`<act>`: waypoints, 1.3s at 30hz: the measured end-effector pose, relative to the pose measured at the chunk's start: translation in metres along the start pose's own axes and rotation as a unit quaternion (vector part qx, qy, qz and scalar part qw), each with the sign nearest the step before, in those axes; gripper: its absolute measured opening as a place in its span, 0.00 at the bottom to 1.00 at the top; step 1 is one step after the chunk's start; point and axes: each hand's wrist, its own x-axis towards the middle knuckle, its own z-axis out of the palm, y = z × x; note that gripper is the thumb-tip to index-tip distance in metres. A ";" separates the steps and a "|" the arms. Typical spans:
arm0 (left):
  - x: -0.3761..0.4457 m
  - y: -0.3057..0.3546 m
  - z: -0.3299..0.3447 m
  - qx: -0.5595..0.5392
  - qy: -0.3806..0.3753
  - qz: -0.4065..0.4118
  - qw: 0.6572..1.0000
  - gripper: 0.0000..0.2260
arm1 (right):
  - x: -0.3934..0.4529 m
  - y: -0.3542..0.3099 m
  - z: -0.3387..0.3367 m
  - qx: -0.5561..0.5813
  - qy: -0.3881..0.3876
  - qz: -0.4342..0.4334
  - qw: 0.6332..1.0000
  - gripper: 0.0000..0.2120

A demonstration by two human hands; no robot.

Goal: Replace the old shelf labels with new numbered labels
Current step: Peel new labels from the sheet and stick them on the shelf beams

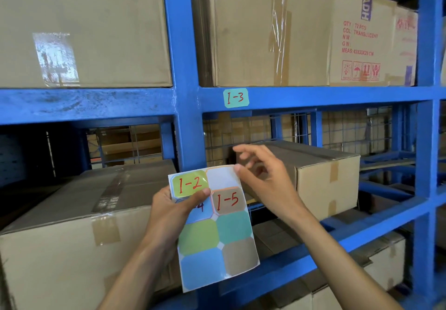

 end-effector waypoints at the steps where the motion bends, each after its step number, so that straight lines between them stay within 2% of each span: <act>1: -0.003 -0.004 0.001 -0.009 0.002 -0.003 1.000 0.07 | -0.010 0.001 0.000 -0.002 -0.012 0.006 1.000 0.13; 7: -0.025 -0.027 0.008 -0.072 -0.008 -0.038 0.997 0.11 | -0.059 0.007 0.000 -0.040 -0.099 0.059 0.993 0.17; 13: -0.037 -0.042 0.005 -0.085 -0.037 -0.070 0.993 0.17 | -0.081 0.003 0.000 -0.070 -0.170 0.047 0.982 0.18; 19: -0.046 -0.054 -0.002 -0.075 -0.051 -0.071 0.993 0.17 | -0.097 0.006 0.001 -0.017 -0.128 0.135 0.983 0.21; 21: -0.050 -0.057 -0.002 -0.074 -0.052 -0.069 0.994 0.16 | -0.103 0.008 0.003 0.036 -0.117 0.176 0.977 0.21; 23: -0.053 -0.060 -0.002 -0.073 -0.055 -0.072 0.993 0.16 | -0.107 0.010 0.003 0.095 -0.109 0.215 0.966 0.19; 27: -0.058 -0.065 -0.003 -0.052 -0.056 -0.080 0.994 0.22 | -0.114 0.014 0.000 0.140 -0.090 0.255 0.953 0.14; 31: -0.060 -0.072 -0.002 -0.017 -0.042 -0.075 0.996 0.24 | -0.119 0.018 -0.001 0.138 -0.073 0.267 0.951 0.08; 35: -0.060 -0.083 -0.003 0.039 0.003 -0.071 0.997 0.13 | -0.127 0.022 0.000 0.087 -0.070 0.232 0.966 0.06; 39: -0.063 -0.095 -0.009 0.072 0.030 -0.070 0.995 0.11 | -0.140 0.030 -0.001 0.117 -0.081 0.225 0.964 0.07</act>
